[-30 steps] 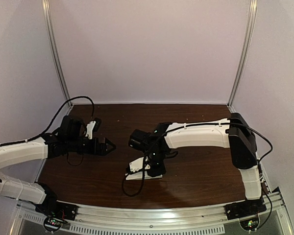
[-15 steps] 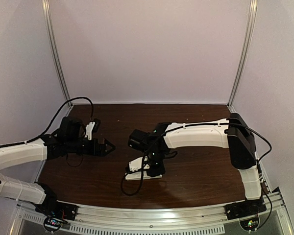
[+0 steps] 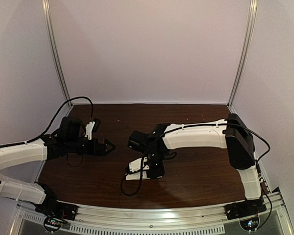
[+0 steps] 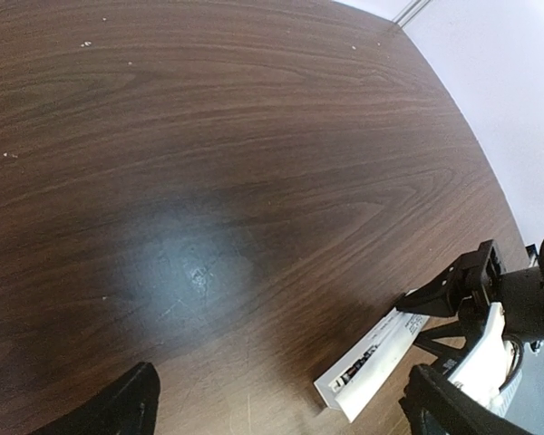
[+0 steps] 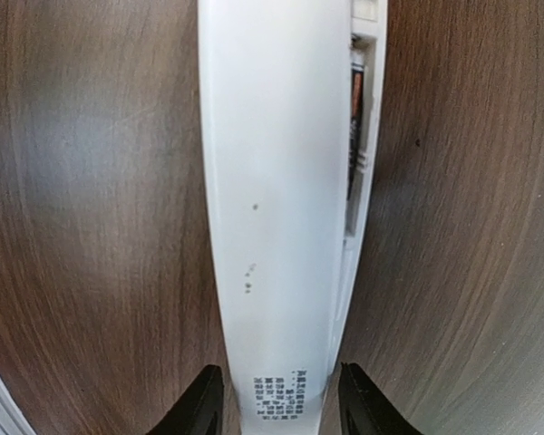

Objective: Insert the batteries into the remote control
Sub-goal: Load the battery cover onto the remote control without the battery cover.

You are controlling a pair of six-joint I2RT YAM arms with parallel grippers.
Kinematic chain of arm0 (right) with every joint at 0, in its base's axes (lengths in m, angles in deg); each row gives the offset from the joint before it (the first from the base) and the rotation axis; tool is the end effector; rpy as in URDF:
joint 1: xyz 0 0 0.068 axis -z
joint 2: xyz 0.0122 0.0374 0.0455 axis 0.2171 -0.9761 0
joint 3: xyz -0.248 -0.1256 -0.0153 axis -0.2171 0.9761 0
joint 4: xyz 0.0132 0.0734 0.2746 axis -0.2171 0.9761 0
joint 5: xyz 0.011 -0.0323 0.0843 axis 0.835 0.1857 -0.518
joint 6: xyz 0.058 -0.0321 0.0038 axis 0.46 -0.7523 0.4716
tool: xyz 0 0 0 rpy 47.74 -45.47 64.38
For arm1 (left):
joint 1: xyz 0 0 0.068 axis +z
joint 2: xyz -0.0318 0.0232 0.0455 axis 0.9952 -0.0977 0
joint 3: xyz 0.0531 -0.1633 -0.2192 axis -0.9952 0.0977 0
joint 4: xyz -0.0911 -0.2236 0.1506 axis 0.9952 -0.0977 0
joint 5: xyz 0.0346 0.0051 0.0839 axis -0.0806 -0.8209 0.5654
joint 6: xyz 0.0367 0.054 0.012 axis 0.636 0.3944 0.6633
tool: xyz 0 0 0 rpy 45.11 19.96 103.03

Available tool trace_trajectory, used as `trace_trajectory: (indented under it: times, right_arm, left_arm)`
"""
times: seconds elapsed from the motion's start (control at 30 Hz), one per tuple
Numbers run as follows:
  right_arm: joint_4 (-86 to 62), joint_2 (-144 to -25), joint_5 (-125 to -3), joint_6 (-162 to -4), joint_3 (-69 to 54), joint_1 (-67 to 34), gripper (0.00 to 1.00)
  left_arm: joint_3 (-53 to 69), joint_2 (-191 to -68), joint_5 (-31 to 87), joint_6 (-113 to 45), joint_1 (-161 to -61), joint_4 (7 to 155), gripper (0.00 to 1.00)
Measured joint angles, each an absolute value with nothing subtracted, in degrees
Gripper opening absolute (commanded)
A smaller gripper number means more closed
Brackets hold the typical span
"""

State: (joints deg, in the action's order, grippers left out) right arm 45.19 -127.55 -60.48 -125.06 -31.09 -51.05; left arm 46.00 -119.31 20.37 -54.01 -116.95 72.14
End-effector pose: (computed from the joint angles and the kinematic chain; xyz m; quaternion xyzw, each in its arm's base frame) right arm 0.2003 0.4112 0.1513 -0.7583 0.6480 0.0486 0.0519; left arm 0.2168 -0.1557 0.1950 0.0655 0.8882 -0.3399 0.3023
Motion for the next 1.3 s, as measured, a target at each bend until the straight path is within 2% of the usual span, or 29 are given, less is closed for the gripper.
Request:
trace_trajectory:
  times: [0.07,0.23,0.4,0.6,0.87,1.13,1.3]
  right_arm:
    - [45.17,-127.66,-60.42,-124.84,-31.09,-51.05,0.5]
    - [45.01,-128.22,-60.2,-124.43,-31.11,-51.05,0.51]
    - [44.95,-129.82,-60.07,-124.19,-32.49,-51.05,0.43]
    - [44.99,-130.24,-60.05,-123.79,-32.81,-51.05,0.28]
    - [43.55,-129.27,-60.16,-122.44,-31.02,-50.75,0.25]
    - [38.83,-124.18,-60.77,-118.79,-22.47,-49.26,0.27]
    - [36.99,-122.83,-60.81,-116.1,-20.11,-48.58,0.44]
  left_arm:
    - [46.0,-119.29,20.35,-54.01,-116.95,72.48,0.97]
    - [46.0,-119.29,20.2,-53.98,-116.95,72.86,0.97]
    - [46.11,-119.29,20.18,-54.01,-116.95,73.1,0.97]
    - [46.88,-119.07,20.18,-54.01,-116.95,73.29,0.97]
    - [48.54,-118.91,20.15,-54.01,-116.95,74.54,0.97]
    - [50.64,-120.68,18.03,-54.6,-116.95,78.25,0.94]
    - [52.72,-123.05,15.5,-55.73,-116.99,82.25,0.92]
